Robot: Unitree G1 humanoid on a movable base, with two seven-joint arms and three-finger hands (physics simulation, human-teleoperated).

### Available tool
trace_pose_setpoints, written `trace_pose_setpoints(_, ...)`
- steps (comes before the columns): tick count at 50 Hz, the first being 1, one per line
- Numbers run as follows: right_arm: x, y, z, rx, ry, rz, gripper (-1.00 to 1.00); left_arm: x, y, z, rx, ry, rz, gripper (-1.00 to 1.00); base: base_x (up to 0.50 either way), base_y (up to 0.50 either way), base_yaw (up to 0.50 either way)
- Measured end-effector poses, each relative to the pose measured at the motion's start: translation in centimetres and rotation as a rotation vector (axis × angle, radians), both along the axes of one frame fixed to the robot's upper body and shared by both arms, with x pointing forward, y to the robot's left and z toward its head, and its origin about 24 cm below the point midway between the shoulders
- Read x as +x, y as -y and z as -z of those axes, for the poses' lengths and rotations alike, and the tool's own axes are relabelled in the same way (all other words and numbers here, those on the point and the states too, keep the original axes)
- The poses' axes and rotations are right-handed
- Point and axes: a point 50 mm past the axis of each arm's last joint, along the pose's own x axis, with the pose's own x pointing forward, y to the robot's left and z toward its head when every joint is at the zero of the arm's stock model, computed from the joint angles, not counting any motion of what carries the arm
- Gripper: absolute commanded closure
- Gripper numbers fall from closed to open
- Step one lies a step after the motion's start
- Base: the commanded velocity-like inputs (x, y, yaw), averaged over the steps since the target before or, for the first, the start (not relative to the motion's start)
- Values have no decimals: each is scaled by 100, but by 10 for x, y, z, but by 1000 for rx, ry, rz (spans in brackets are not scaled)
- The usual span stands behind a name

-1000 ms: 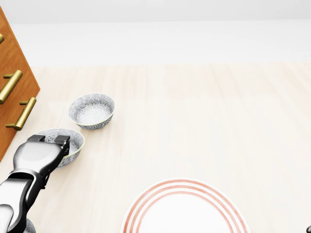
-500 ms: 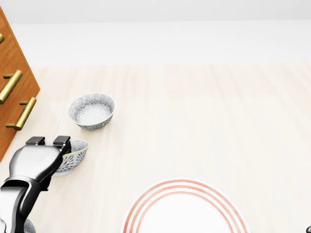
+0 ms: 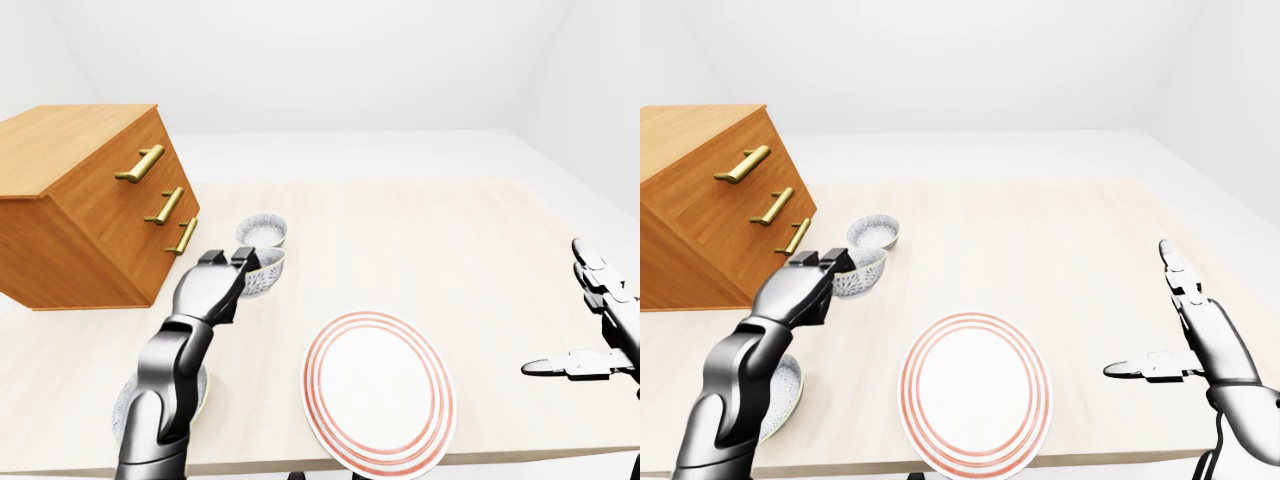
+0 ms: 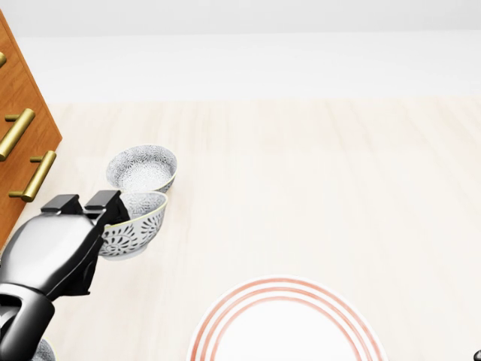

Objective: Put the bowl in the middle on the plate.

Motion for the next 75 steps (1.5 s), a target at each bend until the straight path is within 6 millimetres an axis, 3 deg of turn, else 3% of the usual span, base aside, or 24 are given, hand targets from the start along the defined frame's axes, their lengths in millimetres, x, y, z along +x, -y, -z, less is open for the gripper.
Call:
trace_pose_setpoints(20, 0, 0, -1, -3, 1, -1, -100, -46, 48, -27, -151, 86, 200, 100, 0, 0, 0)
trace_pose_setpoints(38, 1, 0, 0, -1, -3, 1, -100, -65, 66, -53, -163, 273, 245, 100, 0, 0, 0)
trace_pose_setpoints(48, 1, 0, 0, -4, -1, -1, -100, -69, 59, -61, -59, 446, 139, 100, 0, 0, 0)
trace_pose_setpoints(60, 1, 0, -1, -5, -1, -2, -100, -75, 65, -60, 217, 700, 88, 100, 0, 0, 0)
trace_pose_setpoints(75, 1, 0, 0, -3, -2, -1, -100, -75, 76, -55, 333, 780, 145, 100, 0, 0, 0)
